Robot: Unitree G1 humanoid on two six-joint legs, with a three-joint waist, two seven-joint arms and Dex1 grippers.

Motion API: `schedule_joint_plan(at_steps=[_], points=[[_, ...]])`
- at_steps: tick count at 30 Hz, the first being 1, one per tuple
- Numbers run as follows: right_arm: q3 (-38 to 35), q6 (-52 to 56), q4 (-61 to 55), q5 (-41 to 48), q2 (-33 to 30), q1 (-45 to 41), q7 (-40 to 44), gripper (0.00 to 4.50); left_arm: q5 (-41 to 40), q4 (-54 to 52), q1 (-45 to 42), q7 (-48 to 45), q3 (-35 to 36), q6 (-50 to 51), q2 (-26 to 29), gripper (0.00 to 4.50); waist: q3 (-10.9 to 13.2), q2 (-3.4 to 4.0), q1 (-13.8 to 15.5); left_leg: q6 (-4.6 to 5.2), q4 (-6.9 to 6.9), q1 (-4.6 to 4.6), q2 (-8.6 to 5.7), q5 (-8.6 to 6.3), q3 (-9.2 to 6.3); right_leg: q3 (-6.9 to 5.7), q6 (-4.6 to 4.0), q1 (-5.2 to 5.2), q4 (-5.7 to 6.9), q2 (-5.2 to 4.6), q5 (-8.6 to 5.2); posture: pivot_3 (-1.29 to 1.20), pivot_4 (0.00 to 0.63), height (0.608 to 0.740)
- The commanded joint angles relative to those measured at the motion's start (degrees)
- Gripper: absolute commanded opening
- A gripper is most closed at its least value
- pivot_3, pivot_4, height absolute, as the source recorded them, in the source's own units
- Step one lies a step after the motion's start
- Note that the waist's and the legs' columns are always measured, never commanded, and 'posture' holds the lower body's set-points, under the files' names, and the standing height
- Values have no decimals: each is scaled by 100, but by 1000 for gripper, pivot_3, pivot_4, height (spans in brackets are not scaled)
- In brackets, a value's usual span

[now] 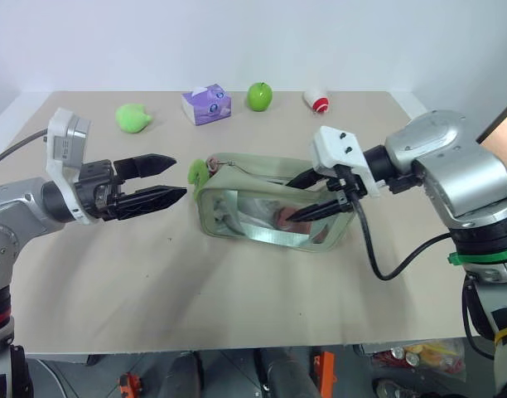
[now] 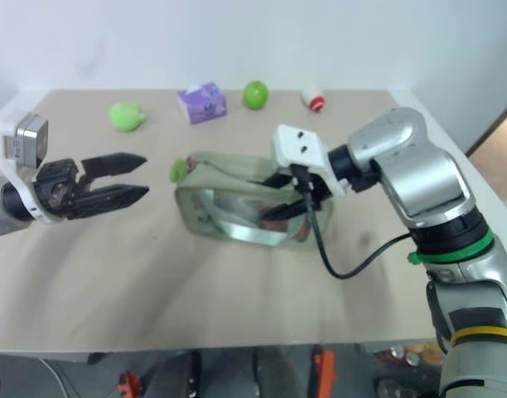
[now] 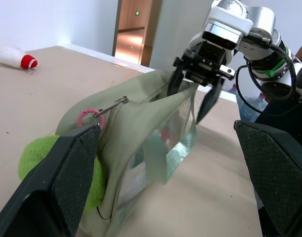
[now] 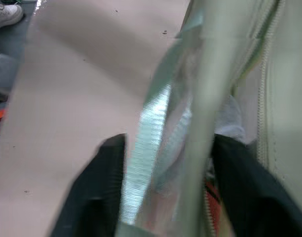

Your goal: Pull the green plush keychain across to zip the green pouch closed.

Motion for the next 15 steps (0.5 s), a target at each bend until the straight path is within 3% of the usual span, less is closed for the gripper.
schedule_joint_plan(at_steps=[1, 6, 10, 15], points=[[-887, 64, 82, 903, -159, -319, 567, 3188, -14, 35, -29, -42, 131, -96, 51, 4500, 0, 0, 1, 0, 0, 0, 0, 0, 0, 0, 0, 1, 0, 0, 0, 0, 150, 740], [-1502, 301, 824, 1441, -449, -577, 670, 3188, 67, 142, 81, -70, 132, -113, 51, 4500, -1, -2, 2, 0, 0, 1, 0, 0, -2, -2, -1, 2, -1, 0, 0, 0, 150, 740], [-1450, -870, 1105, 637, -1274, 320, 684, 3188, 133, 256, 324, -98, 257, -135, 119, 4500, -6, -10, 12, 0, 0, 2, 0, 0, 1, -2, -3, 5, -4, -1, -3, 0, 150, 740], [-1682, -1425, 1067, 345, -1804, 1176, 520, 3188, 120, 269, 446, -53, 333, -118, 119, 4500, 3, 5, 3, 0, 0, 1, -5, -1, 13, 11, 3, -2, -3, -6, -3, 0, 150, 740]])
